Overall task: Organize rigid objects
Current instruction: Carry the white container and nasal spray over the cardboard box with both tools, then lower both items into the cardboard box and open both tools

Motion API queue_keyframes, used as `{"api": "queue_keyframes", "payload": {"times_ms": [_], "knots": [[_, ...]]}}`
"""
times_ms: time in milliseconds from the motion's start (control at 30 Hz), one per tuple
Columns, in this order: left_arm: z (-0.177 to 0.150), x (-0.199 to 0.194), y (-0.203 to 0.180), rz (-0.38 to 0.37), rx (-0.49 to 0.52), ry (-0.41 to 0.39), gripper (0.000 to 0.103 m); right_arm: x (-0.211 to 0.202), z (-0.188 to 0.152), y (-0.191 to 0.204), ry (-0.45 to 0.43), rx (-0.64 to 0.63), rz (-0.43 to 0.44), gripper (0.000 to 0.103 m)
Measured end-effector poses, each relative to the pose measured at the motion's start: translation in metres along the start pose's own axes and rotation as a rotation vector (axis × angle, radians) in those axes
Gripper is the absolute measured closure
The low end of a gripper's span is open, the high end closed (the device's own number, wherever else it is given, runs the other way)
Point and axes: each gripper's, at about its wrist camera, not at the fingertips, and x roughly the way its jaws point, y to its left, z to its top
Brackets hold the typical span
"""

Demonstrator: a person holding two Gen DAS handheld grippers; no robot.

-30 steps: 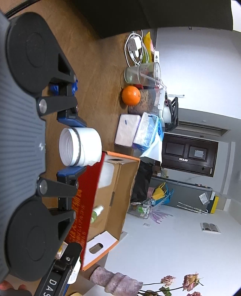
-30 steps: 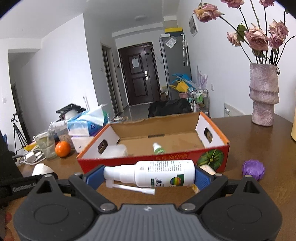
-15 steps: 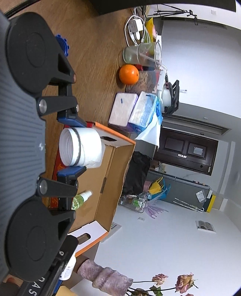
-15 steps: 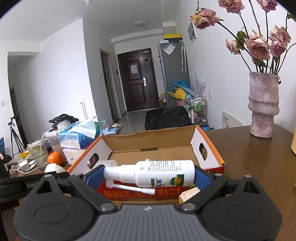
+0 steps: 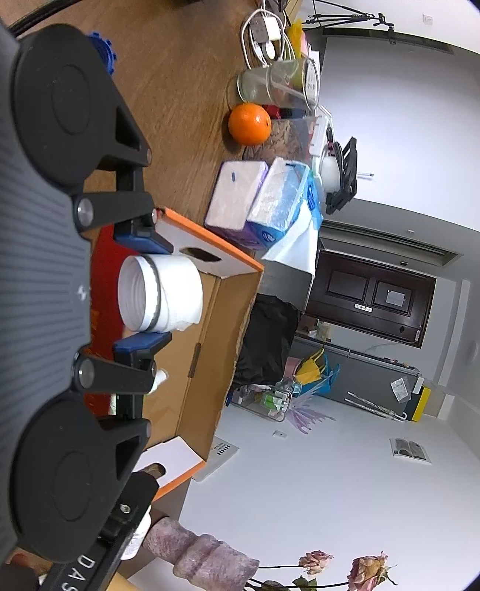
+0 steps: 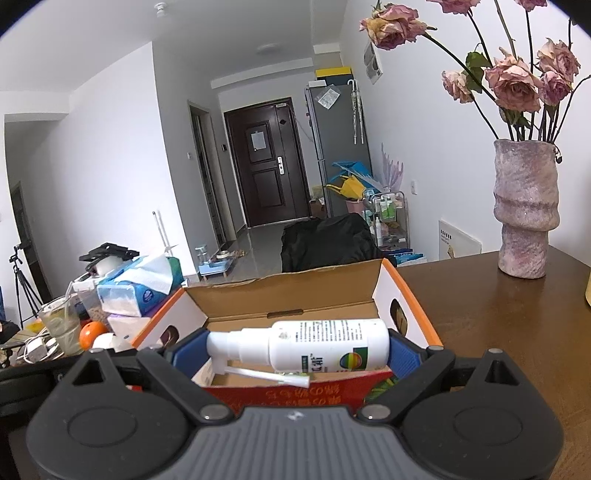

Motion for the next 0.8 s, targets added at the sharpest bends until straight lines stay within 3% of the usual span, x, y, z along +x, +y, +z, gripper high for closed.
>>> {"api": "queue_keyframes", "payload": {"times_ms": [800], "knots": [[0.031, 0.068, -0.024, -0.021, 0.025, -0.001, 0.058, 0.071, 0.021, -0.007, 0.021, -0.03, -0.035, 0.006]]}}
